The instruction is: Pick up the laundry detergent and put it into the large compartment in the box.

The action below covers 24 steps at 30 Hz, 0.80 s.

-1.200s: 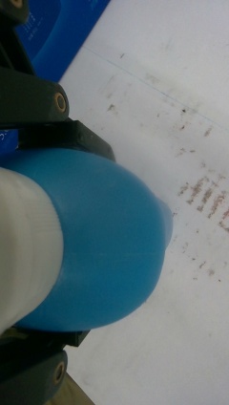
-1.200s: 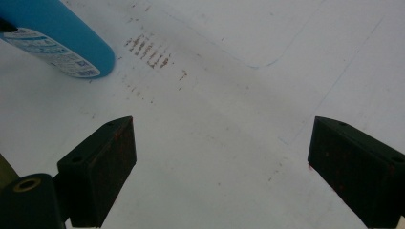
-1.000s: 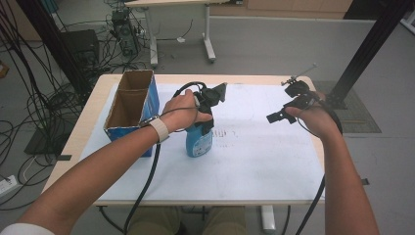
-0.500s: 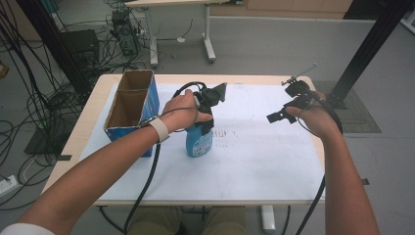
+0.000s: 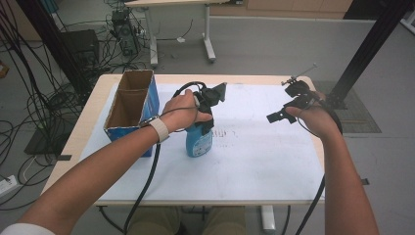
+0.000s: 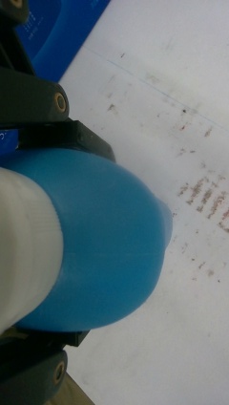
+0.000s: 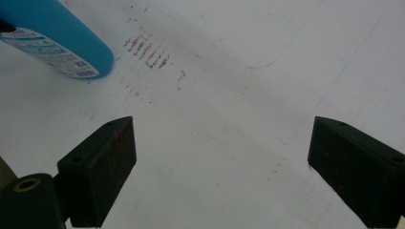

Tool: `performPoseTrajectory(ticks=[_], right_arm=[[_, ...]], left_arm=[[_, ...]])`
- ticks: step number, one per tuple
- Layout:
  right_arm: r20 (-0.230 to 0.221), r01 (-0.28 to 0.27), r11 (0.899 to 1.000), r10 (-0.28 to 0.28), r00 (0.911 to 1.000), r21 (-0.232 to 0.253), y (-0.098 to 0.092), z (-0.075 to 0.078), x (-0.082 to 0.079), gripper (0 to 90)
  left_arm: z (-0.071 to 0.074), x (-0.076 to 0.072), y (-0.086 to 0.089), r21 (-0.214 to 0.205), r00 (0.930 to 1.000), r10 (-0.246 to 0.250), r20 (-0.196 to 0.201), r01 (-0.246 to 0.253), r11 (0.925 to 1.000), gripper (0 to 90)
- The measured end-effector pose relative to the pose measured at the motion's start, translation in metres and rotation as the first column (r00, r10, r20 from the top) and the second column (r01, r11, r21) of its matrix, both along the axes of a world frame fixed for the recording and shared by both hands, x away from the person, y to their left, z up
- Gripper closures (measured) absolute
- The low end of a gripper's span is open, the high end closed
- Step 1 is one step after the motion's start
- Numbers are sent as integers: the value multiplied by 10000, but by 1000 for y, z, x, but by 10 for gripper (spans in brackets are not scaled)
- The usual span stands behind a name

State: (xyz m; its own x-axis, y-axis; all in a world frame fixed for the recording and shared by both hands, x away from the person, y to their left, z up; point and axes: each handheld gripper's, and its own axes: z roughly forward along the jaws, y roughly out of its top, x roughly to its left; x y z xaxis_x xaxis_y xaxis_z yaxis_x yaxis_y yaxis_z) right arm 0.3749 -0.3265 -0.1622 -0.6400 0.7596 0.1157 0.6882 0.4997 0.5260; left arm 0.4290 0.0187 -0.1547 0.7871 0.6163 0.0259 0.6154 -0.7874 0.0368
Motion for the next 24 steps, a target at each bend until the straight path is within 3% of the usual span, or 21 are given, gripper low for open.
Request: performPoseTrajectory(ticks=[24], right_arm=[[105,32,10000,-32,9999,15,0,2,-4,90]], left_arm=[[0,-2,-1,8,10000,24,63,-24,10000,372]])
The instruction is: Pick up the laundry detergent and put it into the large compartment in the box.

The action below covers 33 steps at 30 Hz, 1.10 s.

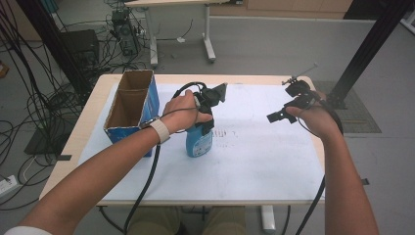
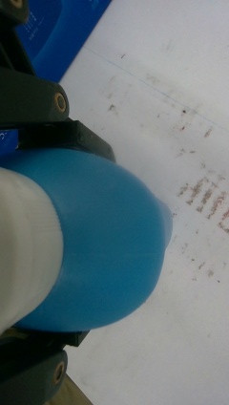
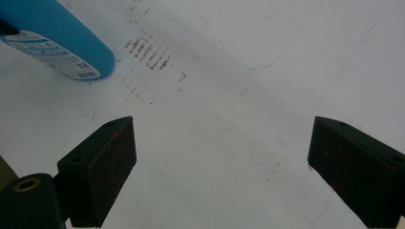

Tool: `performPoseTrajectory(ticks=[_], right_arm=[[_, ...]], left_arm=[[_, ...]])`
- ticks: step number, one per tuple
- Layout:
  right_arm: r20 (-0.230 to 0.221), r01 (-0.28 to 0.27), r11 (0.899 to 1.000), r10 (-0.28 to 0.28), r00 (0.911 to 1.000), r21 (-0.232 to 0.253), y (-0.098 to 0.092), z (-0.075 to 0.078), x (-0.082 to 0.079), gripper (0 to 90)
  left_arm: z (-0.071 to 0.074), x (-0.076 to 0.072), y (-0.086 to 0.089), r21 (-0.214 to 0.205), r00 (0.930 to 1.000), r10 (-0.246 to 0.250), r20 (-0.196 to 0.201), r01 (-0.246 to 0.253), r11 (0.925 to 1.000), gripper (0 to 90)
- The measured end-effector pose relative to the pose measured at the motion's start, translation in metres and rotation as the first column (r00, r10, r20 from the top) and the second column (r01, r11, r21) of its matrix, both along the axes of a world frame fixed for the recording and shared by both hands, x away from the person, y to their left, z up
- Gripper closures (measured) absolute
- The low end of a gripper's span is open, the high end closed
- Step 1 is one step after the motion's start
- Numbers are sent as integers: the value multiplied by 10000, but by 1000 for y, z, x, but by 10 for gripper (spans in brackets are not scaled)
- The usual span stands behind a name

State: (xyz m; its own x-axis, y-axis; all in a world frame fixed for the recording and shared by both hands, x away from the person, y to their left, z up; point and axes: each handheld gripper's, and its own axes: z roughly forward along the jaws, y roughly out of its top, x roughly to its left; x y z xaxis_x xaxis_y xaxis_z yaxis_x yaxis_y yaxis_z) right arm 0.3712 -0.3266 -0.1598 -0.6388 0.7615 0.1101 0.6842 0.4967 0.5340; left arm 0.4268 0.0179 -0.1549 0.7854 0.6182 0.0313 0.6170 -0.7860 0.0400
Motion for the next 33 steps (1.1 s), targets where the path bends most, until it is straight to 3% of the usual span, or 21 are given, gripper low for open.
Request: performPoseTrajectory(ticks=[33], right_arm=[[32,21,10000,-21,10000,-10,1,1,-3,90]], left_arm=[[0,1,5,-154,10000,-5,16,5,9999,371]])
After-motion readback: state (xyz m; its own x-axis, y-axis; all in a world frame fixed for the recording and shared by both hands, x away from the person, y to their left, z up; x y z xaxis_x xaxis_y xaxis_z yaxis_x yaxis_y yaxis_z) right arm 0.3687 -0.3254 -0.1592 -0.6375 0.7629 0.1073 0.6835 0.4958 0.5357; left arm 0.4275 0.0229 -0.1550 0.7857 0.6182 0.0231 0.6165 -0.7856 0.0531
